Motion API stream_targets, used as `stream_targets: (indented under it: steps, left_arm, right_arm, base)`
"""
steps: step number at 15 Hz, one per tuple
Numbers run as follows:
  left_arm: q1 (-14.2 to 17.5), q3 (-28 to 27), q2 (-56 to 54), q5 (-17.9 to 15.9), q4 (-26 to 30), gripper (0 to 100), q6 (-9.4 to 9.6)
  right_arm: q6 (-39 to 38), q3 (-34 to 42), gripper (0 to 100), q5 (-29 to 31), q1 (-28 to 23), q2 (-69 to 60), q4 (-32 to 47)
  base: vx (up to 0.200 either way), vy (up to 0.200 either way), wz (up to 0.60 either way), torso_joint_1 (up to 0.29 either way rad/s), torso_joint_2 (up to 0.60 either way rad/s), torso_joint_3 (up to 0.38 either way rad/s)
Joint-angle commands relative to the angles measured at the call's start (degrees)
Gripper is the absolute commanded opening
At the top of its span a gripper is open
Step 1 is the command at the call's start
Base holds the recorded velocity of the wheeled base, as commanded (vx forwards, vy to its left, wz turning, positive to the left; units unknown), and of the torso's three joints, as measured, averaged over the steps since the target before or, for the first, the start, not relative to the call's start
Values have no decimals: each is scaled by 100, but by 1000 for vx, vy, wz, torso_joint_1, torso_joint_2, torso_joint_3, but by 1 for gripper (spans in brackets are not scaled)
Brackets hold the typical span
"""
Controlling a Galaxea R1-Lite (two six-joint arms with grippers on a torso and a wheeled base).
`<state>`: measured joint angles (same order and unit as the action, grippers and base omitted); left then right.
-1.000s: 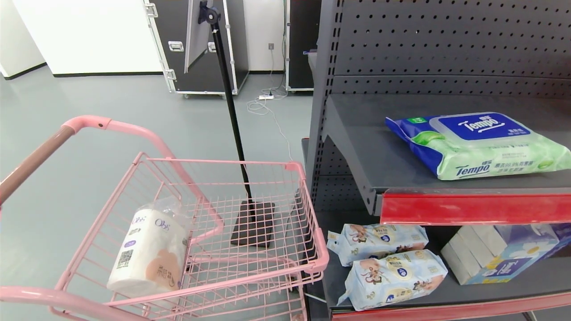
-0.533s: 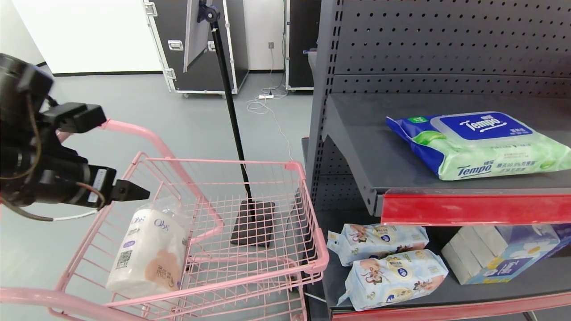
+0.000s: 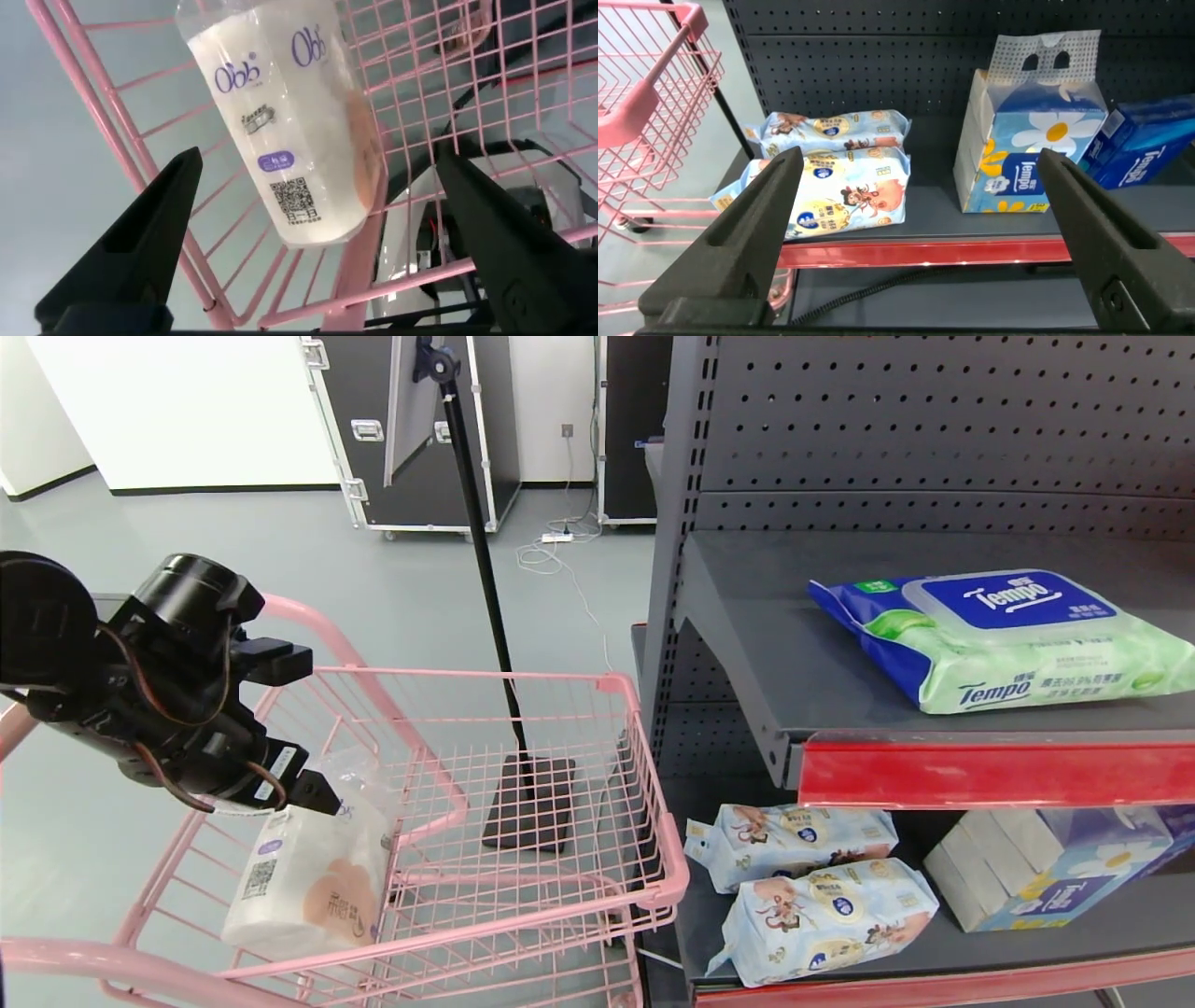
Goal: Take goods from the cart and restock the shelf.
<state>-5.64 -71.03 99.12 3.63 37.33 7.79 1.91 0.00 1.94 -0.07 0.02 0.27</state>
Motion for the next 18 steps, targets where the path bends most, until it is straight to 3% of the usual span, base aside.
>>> stream_targets:
  steps: [1,10,18]
  left_arm:
    - [28,28,169,-3,-6,100,3]
    - [37,-86,925,6,-33,100,-58]
    - [239,-288,1382,-38,11,100,-67]
  right_arm:
    - [11,0,100,0,-1,6,0]
    - [11,0,100,0,-1,6,0]
    - [20,0,100,8,-1,6,0]
  base:
    - [0,0,0,0,0,0]
    - [0,0,0,0,0,0]
    - [0,0,0,0,0,0]
